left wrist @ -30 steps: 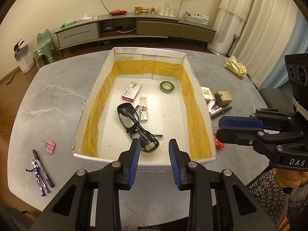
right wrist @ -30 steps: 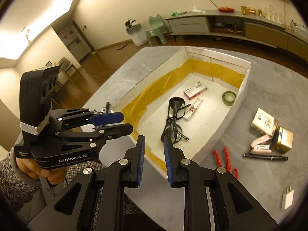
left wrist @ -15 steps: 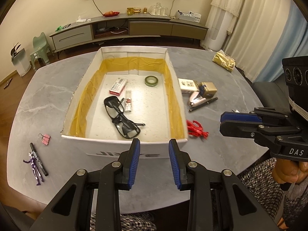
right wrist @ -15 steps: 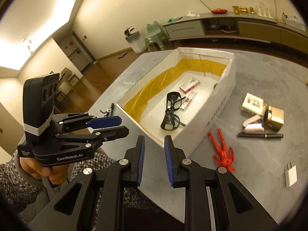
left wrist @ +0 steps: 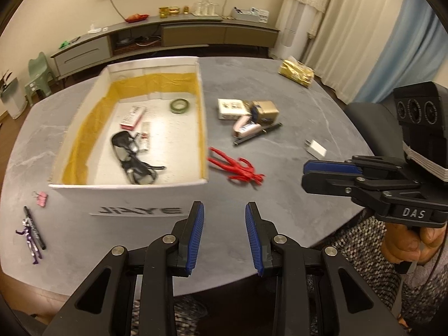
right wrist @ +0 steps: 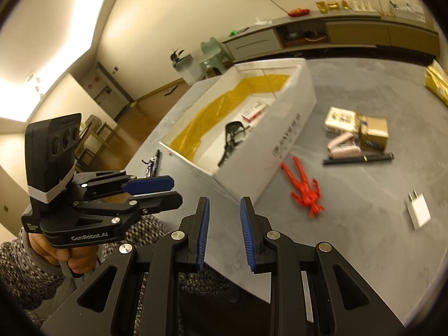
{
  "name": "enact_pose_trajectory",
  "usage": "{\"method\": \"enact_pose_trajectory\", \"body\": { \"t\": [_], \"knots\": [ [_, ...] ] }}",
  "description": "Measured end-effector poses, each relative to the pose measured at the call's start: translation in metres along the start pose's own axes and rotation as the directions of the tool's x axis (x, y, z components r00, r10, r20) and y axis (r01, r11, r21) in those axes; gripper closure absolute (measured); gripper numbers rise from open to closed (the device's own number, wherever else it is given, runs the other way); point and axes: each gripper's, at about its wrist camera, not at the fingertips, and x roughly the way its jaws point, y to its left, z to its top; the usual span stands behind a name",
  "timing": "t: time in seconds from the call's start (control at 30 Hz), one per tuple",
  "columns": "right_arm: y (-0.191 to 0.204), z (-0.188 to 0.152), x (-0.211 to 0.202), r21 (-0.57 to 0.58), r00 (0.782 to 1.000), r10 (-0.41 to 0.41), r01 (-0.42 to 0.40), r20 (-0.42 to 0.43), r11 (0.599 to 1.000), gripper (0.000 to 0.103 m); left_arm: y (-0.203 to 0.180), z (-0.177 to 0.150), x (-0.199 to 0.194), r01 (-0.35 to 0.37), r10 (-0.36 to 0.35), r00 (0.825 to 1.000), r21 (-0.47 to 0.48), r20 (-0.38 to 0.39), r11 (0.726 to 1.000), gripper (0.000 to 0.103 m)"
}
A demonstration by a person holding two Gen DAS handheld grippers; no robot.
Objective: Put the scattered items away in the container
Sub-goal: 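Move both grippers away from the box toward the red figure and white charger, then grasp the red toy figure with the left gripper while the right gripper grasps the white charger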
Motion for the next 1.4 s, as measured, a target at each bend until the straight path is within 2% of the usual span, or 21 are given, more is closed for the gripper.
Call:
{"method": "enact_pose_trajectory", "body": {
  "t": [0.2, 0.5, 0.57, 0.67, 0.9, 1.0, 1.13, 1.23, 1.33, 1.37, 1.4],
  "knots": [
    [-0.033, -0.02, -0.005, 0.062, 0.997, -0.074, 0.074, 0.0, 0.995, 0.077, -0.028, -0.001, 0.022, 0.023, -0.022, 0.999, 0.037, -0.029, 0.999, 0.07],
    [-0.091, -0.037, -0.008, 0.177, 0.983, -0.183, 0.181, -0.003, 0.967, 0.071, -0.055, 0.01, 0.074, 0.035, -0.032, 0.996, 0.04, -0.081, 0.999, 0.063],
    [-0.107, -0.038, -0.012, 0.224, 0.98, -0.201, 0.195, 0.004, 0.955, 0.063, -0.06, 0.013, 0.088, 0.027, -0.023, 0.995, 0.046, -0.094, 0.999, 0.059],
    [-0.134, -0.04, -0.021, 0.304, 0.971, -0.241, 0.226, 0.011, 0.925, 0.06, -0.06, 0.018, 0.112, -0.001, 0.004, 0.994, 0.031, -0.111, 1.0, 0.043],
    [-0.185, -0.037, -0.04, 0.43, 0.939, -0.343, 0.313, -0.008, 0.847, 0.054, -0.042, 0.028, 0.163, -0.056, 0.048, 0.988, -0.055, -0.145, 0.997, 0.042],
    [-0.192, -0.029, -0.036, 0.388, 0.92, -0.391, 0.376, -0.043, 0.842, 0.054, -0.034, 0.032, 0.18, -0.075, 0.063, 0.987, -0.075, -0.149, 0.994, 0.041],
    [-0.199, -0.016, -0.022, 0.257, 0.867, -0.489, 0.496, -0.095, 0.829, 0.053, -0.026, 0.034, 0.196, -0.076, 0.065, 0.987, -0.07, -0.145, 0.995, 0.04],
    [-0.203, -0.011, -0.004, 0.185, 0.849, -0.51, 0.528, -0.139, 0.829, 0.051, -0.024, 0.036, 0.203, -0.083, 0.078, 0.99, -0.04, -0.118, 0.996, 0.038],
    [-0.199, -0.008, 0.003, 0.127, 0.825, -0.547, 0.563, -0.142, 0.816, 0.05, -0.024, 0.038, 0.205, -0.088, 0.088, 0.993, 0.014, -0.077, 0.996, 0.037],
    [-0.199, -0.007, 0.005, 0.12, 0.819, -0.556, 0.571, -0.141, 0.812, 0.05, -0.023, 0.038, 0.205, -0.069, 0.07, 0.996, 0.028, -0.06, 0.997, 0.038],
    [-0.198, -0.007, 0.006, 0.115, 0.815, -0.561, 0.577, -0.142, 0.809, 0.05, -0.023, 0.039, 0.204, -0.04, 0.042, 0.998, 0.039, -0.041, 0.998, 0.049]
  ]
}}
